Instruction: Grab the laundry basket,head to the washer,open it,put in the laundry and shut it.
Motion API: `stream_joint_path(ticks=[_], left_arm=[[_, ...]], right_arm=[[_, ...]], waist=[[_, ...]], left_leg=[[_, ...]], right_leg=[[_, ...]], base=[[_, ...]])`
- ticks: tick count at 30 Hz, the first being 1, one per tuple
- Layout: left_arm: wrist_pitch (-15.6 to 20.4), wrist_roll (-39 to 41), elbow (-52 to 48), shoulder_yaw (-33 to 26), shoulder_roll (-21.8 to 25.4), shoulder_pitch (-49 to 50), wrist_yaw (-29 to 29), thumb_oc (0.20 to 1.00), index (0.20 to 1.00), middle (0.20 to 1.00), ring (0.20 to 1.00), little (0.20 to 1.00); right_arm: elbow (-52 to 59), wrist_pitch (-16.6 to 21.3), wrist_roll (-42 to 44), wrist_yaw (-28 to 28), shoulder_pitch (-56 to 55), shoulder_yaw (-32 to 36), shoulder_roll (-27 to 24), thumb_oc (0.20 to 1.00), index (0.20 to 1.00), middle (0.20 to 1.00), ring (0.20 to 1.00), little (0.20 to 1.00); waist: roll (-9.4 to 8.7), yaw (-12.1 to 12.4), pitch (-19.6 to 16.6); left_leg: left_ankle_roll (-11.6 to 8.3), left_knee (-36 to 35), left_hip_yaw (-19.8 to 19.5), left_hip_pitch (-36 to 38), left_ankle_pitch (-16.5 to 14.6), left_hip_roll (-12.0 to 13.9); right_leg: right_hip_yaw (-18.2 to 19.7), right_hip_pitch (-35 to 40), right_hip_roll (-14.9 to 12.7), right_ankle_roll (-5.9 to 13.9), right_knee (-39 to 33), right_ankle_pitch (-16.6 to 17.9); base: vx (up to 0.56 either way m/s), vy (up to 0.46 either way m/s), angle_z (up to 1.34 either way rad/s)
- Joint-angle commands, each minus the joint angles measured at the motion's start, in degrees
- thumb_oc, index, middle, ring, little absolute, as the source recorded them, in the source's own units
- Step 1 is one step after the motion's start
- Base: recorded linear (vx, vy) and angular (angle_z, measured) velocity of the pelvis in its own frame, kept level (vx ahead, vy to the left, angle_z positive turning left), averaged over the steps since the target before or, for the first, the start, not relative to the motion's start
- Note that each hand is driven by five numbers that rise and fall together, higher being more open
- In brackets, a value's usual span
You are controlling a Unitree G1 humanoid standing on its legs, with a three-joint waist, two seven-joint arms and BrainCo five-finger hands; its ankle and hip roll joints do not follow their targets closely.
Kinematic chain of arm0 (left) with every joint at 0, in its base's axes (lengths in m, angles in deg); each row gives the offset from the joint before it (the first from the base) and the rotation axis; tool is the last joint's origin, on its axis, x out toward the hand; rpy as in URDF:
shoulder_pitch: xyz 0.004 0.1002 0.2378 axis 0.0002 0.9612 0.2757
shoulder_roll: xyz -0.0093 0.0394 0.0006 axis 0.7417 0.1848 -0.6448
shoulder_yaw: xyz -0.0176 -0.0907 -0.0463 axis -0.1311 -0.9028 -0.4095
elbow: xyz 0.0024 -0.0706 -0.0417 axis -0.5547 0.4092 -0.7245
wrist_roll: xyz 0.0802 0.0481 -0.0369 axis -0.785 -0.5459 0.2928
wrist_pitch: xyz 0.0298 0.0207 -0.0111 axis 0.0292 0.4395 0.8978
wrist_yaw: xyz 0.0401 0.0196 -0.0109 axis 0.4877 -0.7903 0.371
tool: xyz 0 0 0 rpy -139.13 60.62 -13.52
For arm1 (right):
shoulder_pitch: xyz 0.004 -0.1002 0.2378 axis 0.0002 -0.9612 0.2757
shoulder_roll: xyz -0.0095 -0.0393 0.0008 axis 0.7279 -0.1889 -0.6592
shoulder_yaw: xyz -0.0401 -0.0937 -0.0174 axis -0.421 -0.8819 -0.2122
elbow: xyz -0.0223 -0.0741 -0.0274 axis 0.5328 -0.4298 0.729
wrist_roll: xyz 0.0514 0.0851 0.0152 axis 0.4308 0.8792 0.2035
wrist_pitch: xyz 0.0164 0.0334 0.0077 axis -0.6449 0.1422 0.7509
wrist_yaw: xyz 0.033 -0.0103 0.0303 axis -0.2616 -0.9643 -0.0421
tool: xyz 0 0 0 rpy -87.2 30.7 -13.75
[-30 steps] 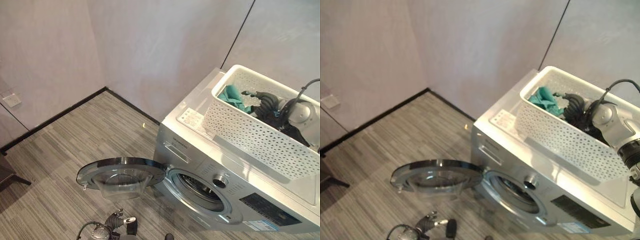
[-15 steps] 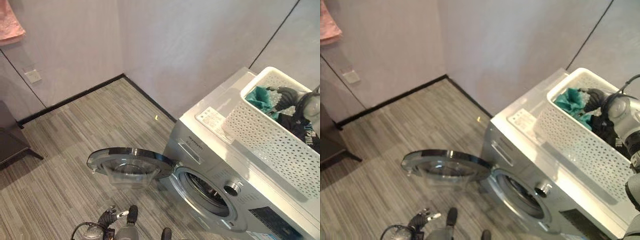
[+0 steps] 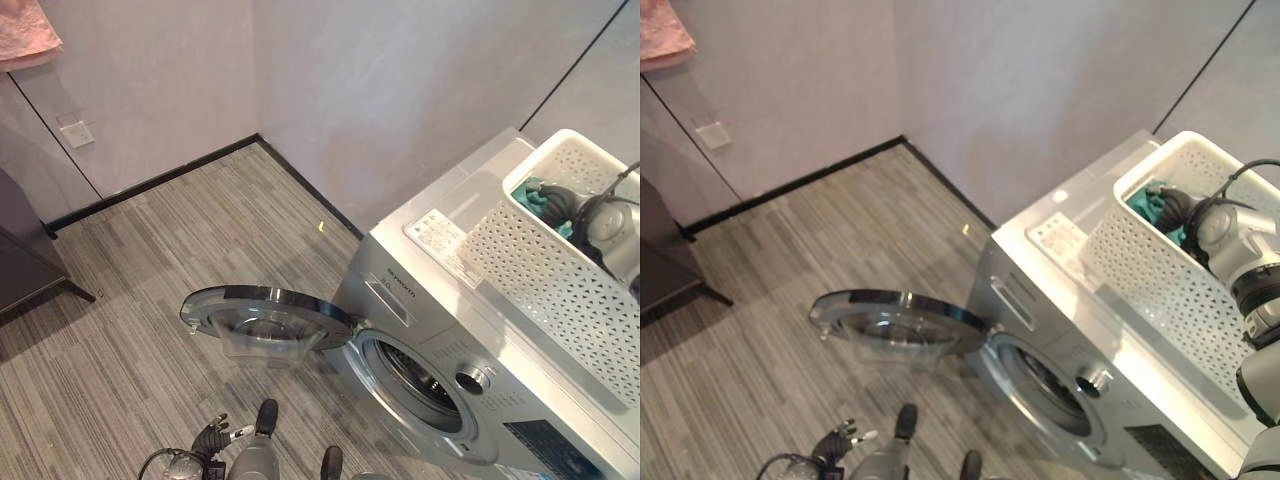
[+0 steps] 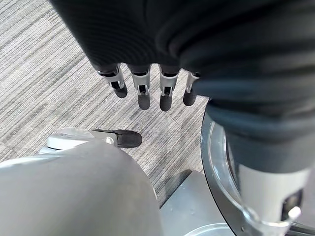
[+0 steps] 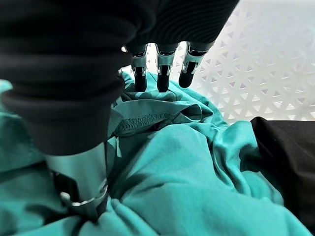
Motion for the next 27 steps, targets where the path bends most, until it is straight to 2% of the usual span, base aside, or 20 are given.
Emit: stream_joint_path(ticks=[1, 9, 20, 21, 22, 23, 24, 27], left_arm=[[2.0, -0.7, -1.8, 4.7, 0.2, -2.7, 0.3, 1.0, 1.0, 1.0, 1.0, 1.0], [1.8, -0.8, -3.3, 5.5, 0.5, -3.0, 0.7, 1.0, 1.0, 1.0, 1.0, 1.0], [1.4, -0.8, -3.8, 5.5, 0.2, -3.6, 0.7, 1.0, 1.0, 1.0, 1.0, 1.0], [1.4, -1.0, -3.8, 5.6, 0.2, -3.5, 0.8, 1.0, 1.0, 1.0, 1.0, 1.0], [1.4, -1.4, -3.8, 5.8, 0.1, -3.4, 0.9, 1.0, 1.0, 1.0, 1.0, 1.0], [1.4, -1.6, -3.8, 5.9, 0.0, -3.3, 1.1, 1.0, 1.0, 1.0, 1.0, 1.0], [1.4, -1.6, -3.7, 5.9, -0.1, -3.2, 1.2, 1.0, 1.0, 1.0, 1.0, 1.0], [1.4, -1.5, -3.3, 5.9, -0.2, -3.1, 1.4, 1.0, 1.0, 1.0, 1.0, 1.0]], right_arm=[[-0.5, 0.4, -1.9, -1.3, -0.6, -1.5, 0.9, 1.0, 1.0, 1.0, 1.0, 1.0], [-2.4, 0.3, -4.4, -3.9, -6.2, -1.0, 1.8, 1.0, 1.0, 1.0, 1.0, 1.0], [-2.8, -0.7, -4.0, -6.5, -10.9, 1.2, 5.9, 1.0, 1.0, 1.0, 1.0, 1.0], [-1.6, -0.8, -3.6, -7.2, -10.9, 1.0, 5.6, 0.937, 0.937, 0.937, 0.937, 0.937], [-0.6, -0.7, -3.2, -7.7, -11.2, 0.7, 5.4, 0.595, 0.595, 0.595, 0.595, 0.595], [0.4, -0.5, -2.7, -8.3, -11.7, 0.5, 5.2, 0.467, 0.467, 0.467, 0.467, 0.467], [1.0, -0.5, -2.2, -8.6, -11.9, 0.4, 5.0, 0.235, 0.235, 0.235, 0.235, 0.235], [1.4, -0.4, -1.6, -9.0, -11.8, 0.0, 4.7, 0.2, 0.2, 0.2, 0.2, 0.2]], waist=[[0.2, 3.7, 1.7], [0.77, 4.3, 2.7], [1.61, 4.6, 3.3], [1.61, 4.6, 3.2], [1.64, 4.5, 3.2], [1.66, 4.5, 3.1], [1.68, 4.5, 3.1], [1.73, 4.4, 3.0]], left_leg=[[-2.13, 0.8, -0.7, 6.4, -9.6, 5.9], [-2.16, 0.4, -2.5, 4.6, -8.9, 5.5], [-1.94, 0.4, -3.1, 4.0, -8.7, 5.2], [-1.95, 0.4, -3.0, 4.0, -8.8, 5.2], [-1.96, 0.4, -3.0, 4.1, -8.8, 5.2], [-1.95, 0.4, -3.0, 4.2, -8.8, 5.2], [-1.96, 0.4, -3.0, 4.3, -8.9, 5.2], [-1.99, 0.4, -2.9, 4.6, -8.9, 5.3]], right_leg=[[-0.5, -4.1, -4.0, 2.89, 2.8, -0.4], [-2.0, -4.9, -4.0, 2.77, 2.7, -0.6], [-2.1, -5.2, -4.1, 2.68, 2.5, -0.3], [-2.2, -5.2, -4.1, 2.69, 2.5, -0.3], [-2.2, -5.1, -4.2, 2.66, 2.5, -0.3], [-2.2, -5.0, -4.2, 2.66, 2.4, -0.3], [-2.1, -4.9, -4.2, 2.66, 2.4, -0.3], [-2.1, -4.7, -4.2, 2.72, 2.4, -0.2]], base=[[0.0, -0.01, 0.03], [-0.01, -0.01, 0.09], [0.0, -0.001, 0.03], [0.0, 0.0, 0.0], [0.0, 0.0, 0.0], [0.0, 0.0, 0.0], [0.0, 0.0, 0.0], [0.0, 0.0, 0.0]])
